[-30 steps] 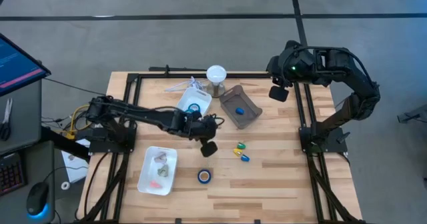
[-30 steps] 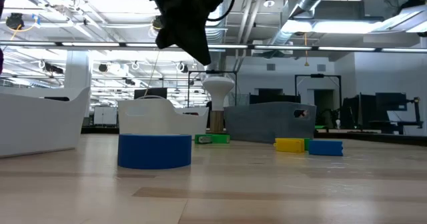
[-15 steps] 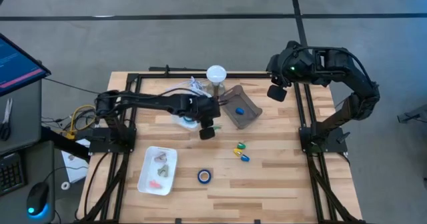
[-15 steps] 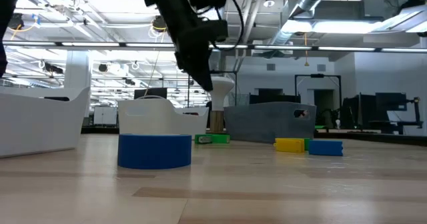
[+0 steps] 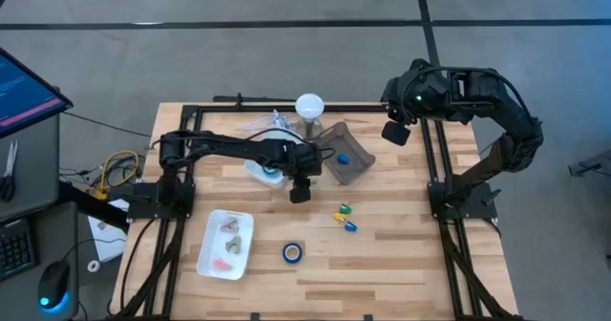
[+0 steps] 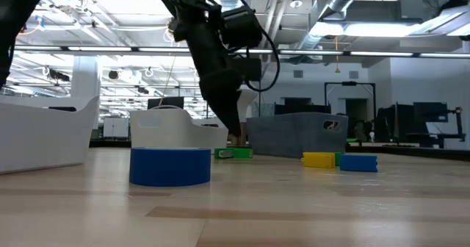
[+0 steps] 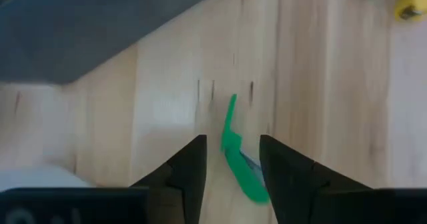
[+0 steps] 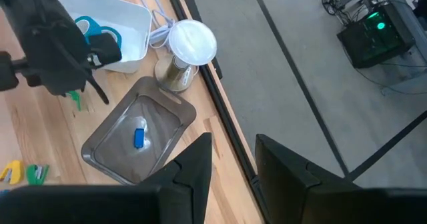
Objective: Pick and place Stapler, Stapler remover, tape
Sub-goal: Put the top green stapler into the black bin
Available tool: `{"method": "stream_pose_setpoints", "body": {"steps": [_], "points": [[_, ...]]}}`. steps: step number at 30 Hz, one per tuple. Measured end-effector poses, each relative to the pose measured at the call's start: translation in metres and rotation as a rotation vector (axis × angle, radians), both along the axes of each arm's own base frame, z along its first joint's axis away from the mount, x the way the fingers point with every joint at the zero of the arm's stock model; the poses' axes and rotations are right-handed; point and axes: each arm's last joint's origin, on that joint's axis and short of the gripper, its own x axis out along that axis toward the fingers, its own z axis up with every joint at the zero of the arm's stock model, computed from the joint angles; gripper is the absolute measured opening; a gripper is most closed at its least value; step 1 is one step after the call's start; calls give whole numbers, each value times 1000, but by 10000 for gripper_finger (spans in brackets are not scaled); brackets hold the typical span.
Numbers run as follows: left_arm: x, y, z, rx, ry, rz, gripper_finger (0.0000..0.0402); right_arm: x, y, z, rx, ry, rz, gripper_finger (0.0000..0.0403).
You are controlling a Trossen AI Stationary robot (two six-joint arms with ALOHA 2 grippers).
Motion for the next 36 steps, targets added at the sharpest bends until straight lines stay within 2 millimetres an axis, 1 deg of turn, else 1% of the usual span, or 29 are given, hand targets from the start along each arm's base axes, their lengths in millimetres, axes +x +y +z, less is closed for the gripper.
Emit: {"method": "stream_pose_setpoints", "body": {"steps": [7, 12, 30, 36], "points": [[6, 7, -9, 5, -31, 12, 118, 0, 0, 0, -3, 4, 5, 108], [6, 11, -14, -13, -15, 16, 117, 0, 0, 0, -3, 7, 5, 108], [7, 11, -17, -57, -24, -1, 117, -1, -1, 0, -31, 15, -14, 108], [-3, 9, -33, -69, 9, 12, 117, -1, -1, 0, -30, 15, -14, 108]]}}
